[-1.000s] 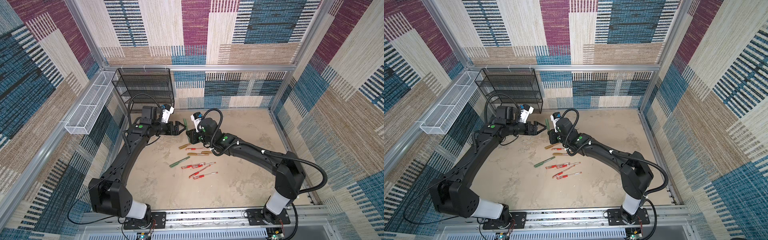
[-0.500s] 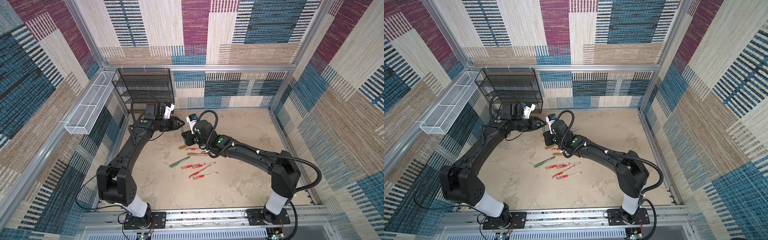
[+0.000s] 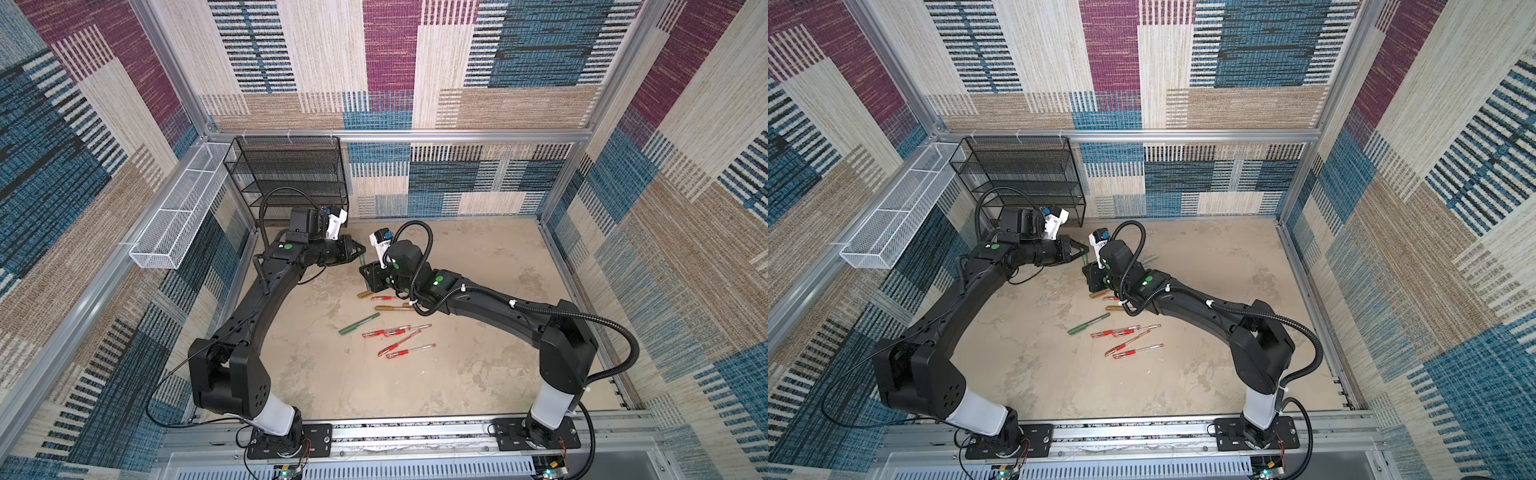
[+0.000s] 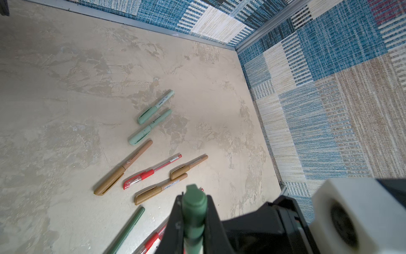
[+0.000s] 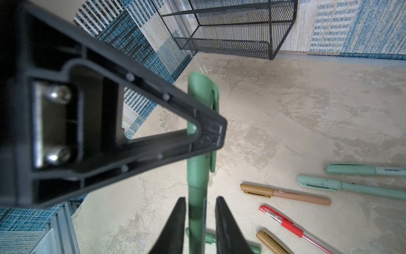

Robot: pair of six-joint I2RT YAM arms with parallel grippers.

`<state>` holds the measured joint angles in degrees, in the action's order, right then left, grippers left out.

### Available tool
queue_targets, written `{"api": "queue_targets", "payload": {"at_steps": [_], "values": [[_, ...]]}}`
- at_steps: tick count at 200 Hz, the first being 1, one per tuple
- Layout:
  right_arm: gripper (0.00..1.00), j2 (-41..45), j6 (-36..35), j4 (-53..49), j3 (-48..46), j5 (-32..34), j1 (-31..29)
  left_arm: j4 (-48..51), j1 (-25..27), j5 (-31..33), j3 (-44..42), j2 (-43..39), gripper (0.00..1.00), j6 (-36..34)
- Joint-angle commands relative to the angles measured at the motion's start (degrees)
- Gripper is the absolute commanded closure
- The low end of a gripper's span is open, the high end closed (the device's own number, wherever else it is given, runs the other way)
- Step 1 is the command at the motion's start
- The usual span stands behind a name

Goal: Open the pen caps
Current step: 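Pull the green cap off with the left gripper while the right gripper holds the pen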

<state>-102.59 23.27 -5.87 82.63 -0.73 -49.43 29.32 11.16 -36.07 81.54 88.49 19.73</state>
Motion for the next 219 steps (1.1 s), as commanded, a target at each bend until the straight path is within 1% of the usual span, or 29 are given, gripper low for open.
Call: {"api": "queue_targets", "payload": {"at_steps": [1,13,21,48,61,90,92,96,169,219], "values": [[0.66,-0.7,0.3,1.5,0.8,-0.7,0.0,-0.6,0.0,-0.1,-0.5,-0.6,1.00,-0.8],[0.67,-1.1,0.4,1.3,1.1,-0.9,0.0,-0.8,0.0,-0.2,-0.5,-0.8,1.00,-0.7],[0.71,-1.3,0.4,1.2,1.3,-1.1,0.0,-0.7,0.0,-0.2,-0.5,-0.7,1.00,-0.7],[0.94,-1.4,0.5,0.7,1.4,-1.6,-0.1,-0.4,0.0,0.3,-0.3,-0.7,1.00,-1.0],[1.00,-1.1,0.5,0.5,0.8,-1.7,-0.1,-0.2,0.0,0.9,-0.3,-1.0,1.00,-1.5],[1.00,0.1,1.2,0.9,-2.4,-1.8,-0.6,0.2,-0.1,2.4,-0.6,-2.2,1.00,-2.6],[1.00,0.2,1.3,0.9,-2.6,-1.8,-0.6,0.3,-0.1,3.9,-0.5,-2.3,1.00,-2.6],[1.00,0.3,1.3,0.9,-3.1,-1.8,-0.7,0.4,-0.2,4.5,-0.5,-2.3,1.00,-2.7],[1.00,4.6,5.3,3.4,-16.0,-0.2,-3.9,1.0,-1.6,5.5,0.5,-2.5,1.00,-2.6],[1.00,5.4,5.8,2.7,-18.3,-0.2,-4.8,1.2,-2.8,6.7,0.7,-2.1,1.00,-1.8]]}}
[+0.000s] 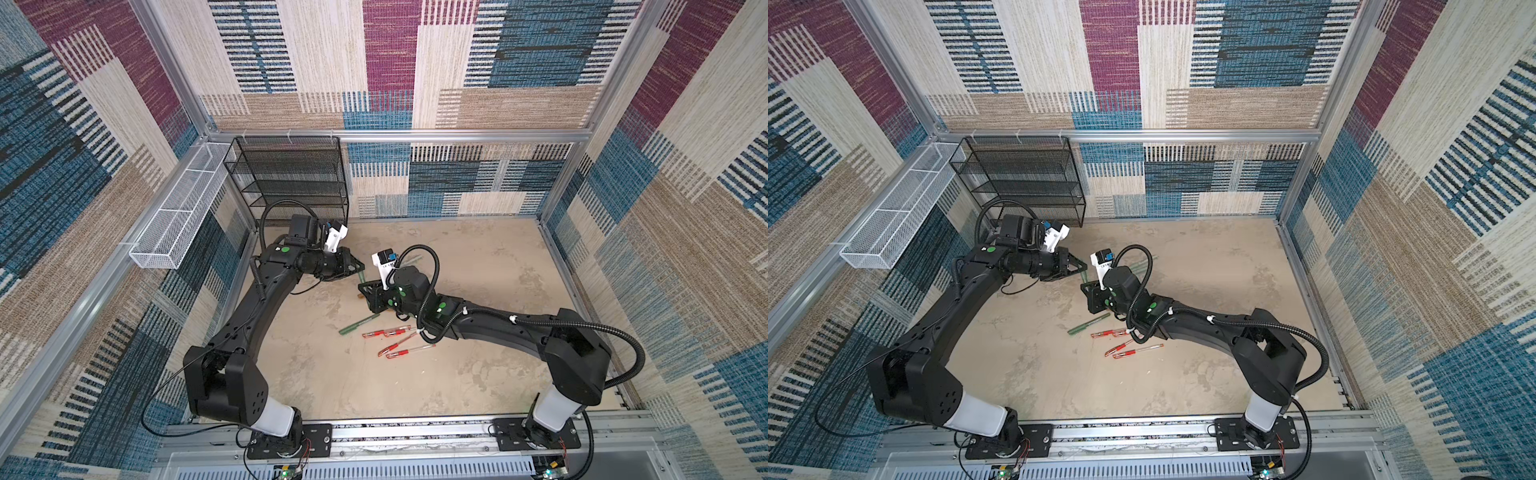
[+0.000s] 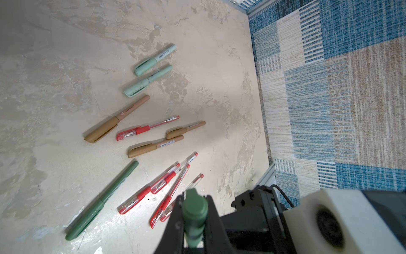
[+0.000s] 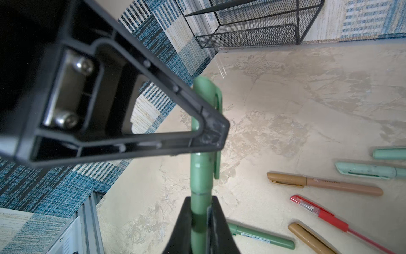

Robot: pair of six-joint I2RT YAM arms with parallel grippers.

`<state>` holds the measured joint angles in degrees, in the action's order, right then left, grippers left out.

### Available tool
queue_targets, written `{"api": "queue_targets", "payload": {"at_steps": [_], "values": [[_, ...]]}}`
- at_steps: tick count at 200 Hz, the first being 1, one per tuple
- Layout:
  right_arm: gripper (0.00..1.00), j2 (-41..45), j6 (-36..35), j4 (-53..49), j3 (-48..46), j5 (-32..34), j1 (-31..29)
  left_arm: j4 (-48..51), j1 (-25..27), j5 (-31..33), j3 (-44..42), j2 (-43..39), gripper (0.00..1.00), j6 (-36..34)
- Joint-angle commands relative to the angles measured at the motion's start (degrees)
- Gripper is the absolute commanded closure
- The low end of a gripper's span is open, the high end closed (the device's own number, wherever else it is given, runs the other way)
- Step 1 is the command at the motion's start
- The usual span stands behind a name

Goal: Open the pen caps
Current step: 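Pull the green cap off with the left gripper while the right gripper holds the pen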

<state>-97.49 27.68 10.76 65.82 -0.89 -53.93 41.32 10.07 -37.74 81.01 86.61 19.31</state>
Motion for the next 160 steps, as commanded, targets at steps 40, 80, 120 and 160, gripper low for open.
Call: {"api": "queue_targets", "payload": {"at_steps": [40,80,120,160], "values": [[1.00,0.9,1.8,-13.5,-2.8,-0.2,-0.3,-11.0,-2.5,9.1,1.0,-0.3,1.00,-1.3],[1.00,1.5,2.3,-13.4,-4.3,-0.5,-0.6,-11.0,-3.3,10.8,0.7,-0.7,1.00,-0.5],[1.00,2.7,2.1,-14.3,-4.8,0.7,-0.7,-10.7,-3.5,13.1,0.4,-1.3,1.00,-2.1],[1.00,4.8,0.9,-18.7,-3.1,5.5,-0.5,-6.8,-3.6,20.5,1.1,0.1,1.00,-8.8]]}}
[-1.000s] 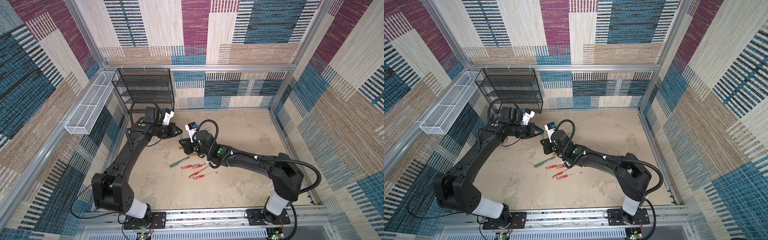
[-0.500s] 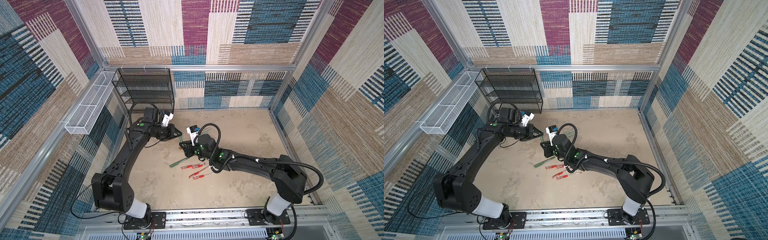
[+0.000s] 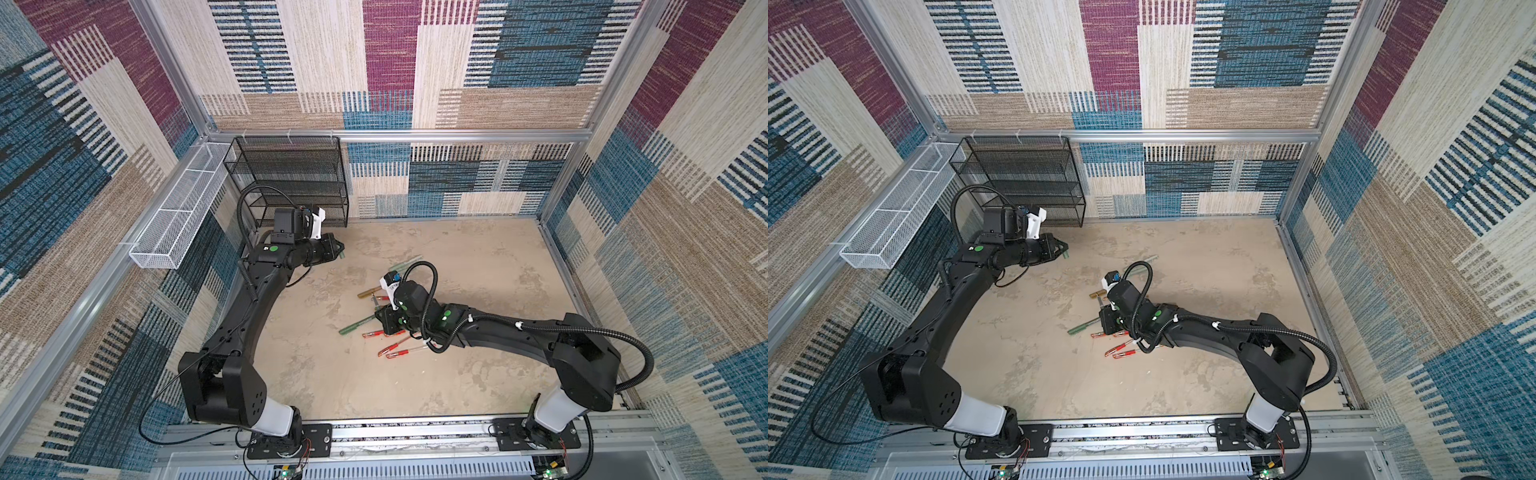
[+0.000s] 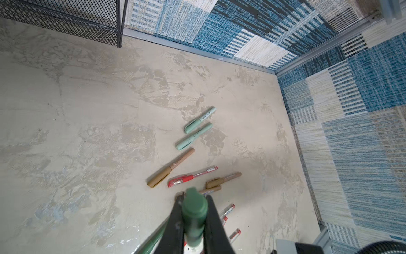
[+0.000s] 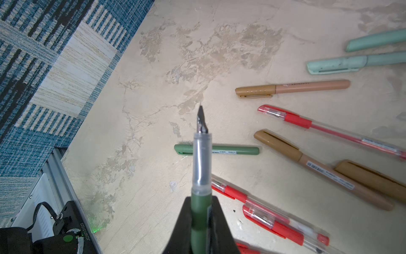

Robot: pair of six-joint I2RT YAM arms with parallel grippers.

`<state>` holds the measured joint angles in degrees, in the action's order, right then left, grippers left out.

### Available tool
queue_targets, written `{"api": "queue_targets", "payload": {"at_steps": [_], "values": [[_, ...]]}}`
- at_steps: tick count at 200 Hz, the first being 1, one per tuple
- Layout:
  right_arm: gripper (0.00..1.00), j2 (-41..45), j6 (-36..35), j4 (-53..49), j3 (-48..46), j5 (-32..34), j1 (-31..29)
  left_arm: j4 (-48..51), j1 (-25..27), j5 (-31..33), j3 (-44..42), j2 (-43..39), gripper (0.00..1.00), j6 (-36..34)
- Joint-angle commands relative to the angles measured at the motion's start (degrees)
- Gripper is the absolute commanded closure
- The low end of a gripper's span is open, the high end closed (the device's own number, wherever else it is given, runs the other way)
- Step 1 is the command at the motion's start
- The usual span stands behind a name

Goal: Open the pen caps
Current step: 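Pull the green cap off with the left gripper while the right gripper holds the pen, then set the green cap down on the table with the left gripper and release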

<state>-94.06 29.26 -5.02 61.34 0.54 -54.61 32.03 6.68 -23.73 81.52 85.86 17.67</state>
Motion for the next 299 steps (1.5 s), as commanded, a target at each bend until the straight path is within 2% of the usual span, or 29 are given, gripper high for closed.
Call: {"api": "queue_targets", "payload": {"at_steps": [1,21,43,95,146,202,264,299], "values": [[1.00,1.5,-0.8,-3.1,1.4,4.2,0.3,2.5,-0.2,6.8,0.6,0.8,1.00,-7.5],[1.00,4.1,-1.6,-6.0,1.9,5.9,1.7,3.6,-0.8,14.1,-0.3,1.7,1.00,-11.5],[1.00,8.1,-1.8,-8.1,1.0,5.9,4.8,3.7,-3.5,18.0,-0.9,3.7,1.00,-14.4],[1.00,16.5,-5.3,-12.0,-1.1,4.5,15.1,5.5,-9.4,21.5,1.6,13.2,1.00,-17.4],[1.00,18.8,-8.7,-15.7,-1.8,1.0,21.5,11.1,-10.0,22.6,8.0,25.3,1.00,-19.4],[1.00,18.9,-8.5,-17.5,-3.4,-1.8,24.0,17.1,-10.0,26.6,17.7,37.1,1.00,-20.9],[1.00,20.9,-7.6,-17.7,-6.2,-1.9,24.7,19.6,-10.0,29.9,23.3,43.8,0.98,-22.1],[1.00,22.2,-7.7,-18.2,-6.7,-1.5,25.1,19.8,-10.0,29.9,23.2,44.6,0.91,-22.0]]}}
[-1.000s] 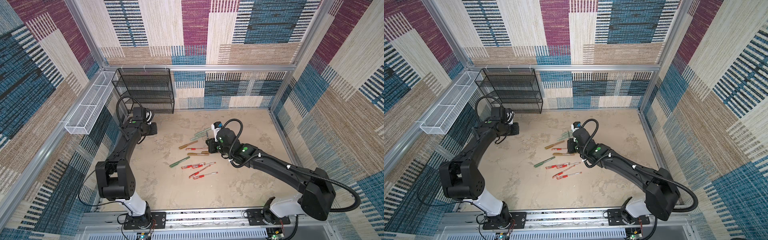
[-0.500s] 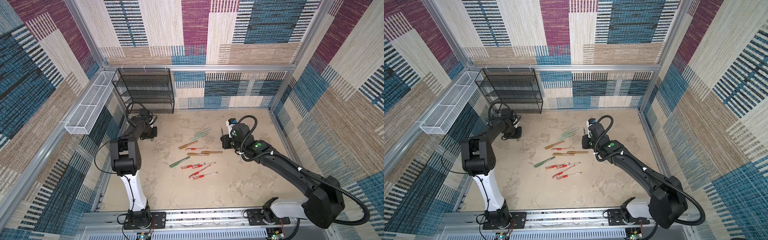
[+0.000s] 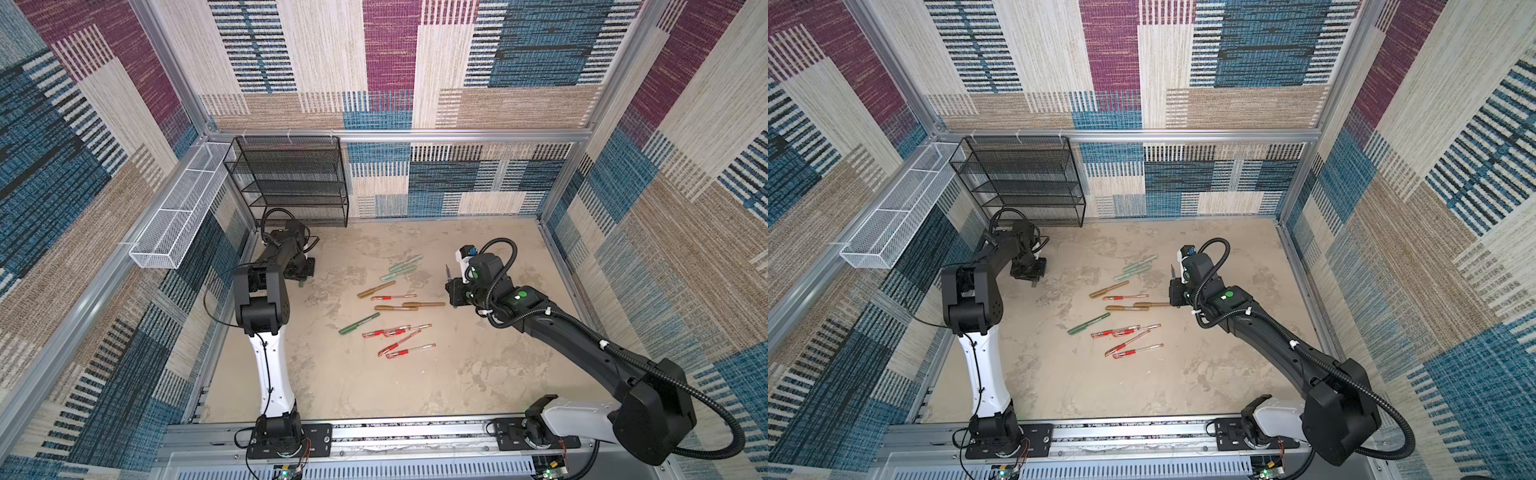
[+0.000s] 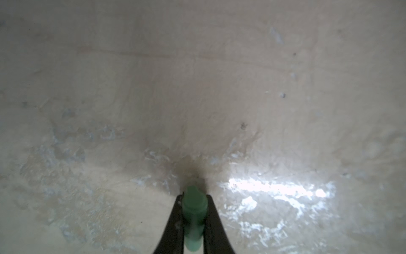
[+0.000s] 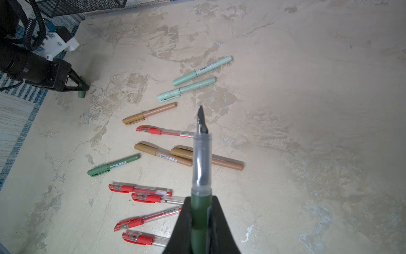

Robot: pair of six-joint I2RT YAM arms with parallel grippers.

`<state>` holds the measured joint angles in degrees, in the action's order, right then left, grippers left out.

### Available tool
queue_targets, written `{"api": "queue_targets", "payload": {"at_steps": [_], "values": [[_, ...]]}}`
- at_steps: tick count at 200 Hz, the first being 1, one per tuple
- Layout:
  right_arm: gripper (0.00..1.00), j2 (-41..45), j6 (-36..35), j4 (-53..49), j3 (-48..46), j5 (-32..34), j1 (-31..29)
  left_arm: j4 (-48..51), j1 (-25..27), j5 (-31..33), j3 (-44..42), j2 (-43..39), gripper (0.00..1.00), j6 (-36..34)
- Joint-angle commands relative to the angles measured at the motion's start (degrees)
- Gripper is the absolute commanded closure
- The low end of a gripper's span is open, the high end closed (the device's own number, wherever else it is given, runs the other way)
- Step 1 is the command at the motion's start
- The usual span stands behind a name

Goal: Open the pen caps
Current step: 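Set the green cap down on the table with the left gripper and release, then lower the uncapped fountain pen onto the table with the right gripper and release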

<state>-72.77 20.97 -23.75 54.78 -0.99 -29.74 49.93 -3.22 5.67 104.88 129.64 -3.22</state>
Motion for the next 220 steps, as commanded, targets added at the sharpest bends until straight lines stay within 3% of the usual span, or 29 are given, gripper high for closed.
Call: {"api": "queue_targets", "payload": {"at_steps": [1,26,68,119,194,220], "values": [[1.00,1.0,0.6,0.6,-0.1,0.0,0.2,1.9,-0.1,0.4,-0.1,0.8,0.91,-1.1],[1.00,1.4,0.3,0.3,0.0,-0.3,0.4,2.0,-0.1,0.4,-0.1,0.7,0.83,-1.1],[1.00,1.4,-0.2,0.0,0.5,-0.5,0.8,2.1,-0.1,0.6,-0.1,-0.2,0.57,-1.1],[1.00,0.1,-1.9,-0.8,2.5,-0.9,1.8,1.6,0.0,-0.4,-2.3,-5.6,0.44,-0.2],[1.00,-7.4,-8.0,-2.5,10.3,-4.1,9.2,-5.2,0.7,-5.9,-17.0,-27.1,0.23,0.5],[1.00,-12.0,-10.5,-2.3,13.0,-5.9,12.5,-10.3,0.9,-10.4,-25.4,-37.0,0.01,0.2]]}}
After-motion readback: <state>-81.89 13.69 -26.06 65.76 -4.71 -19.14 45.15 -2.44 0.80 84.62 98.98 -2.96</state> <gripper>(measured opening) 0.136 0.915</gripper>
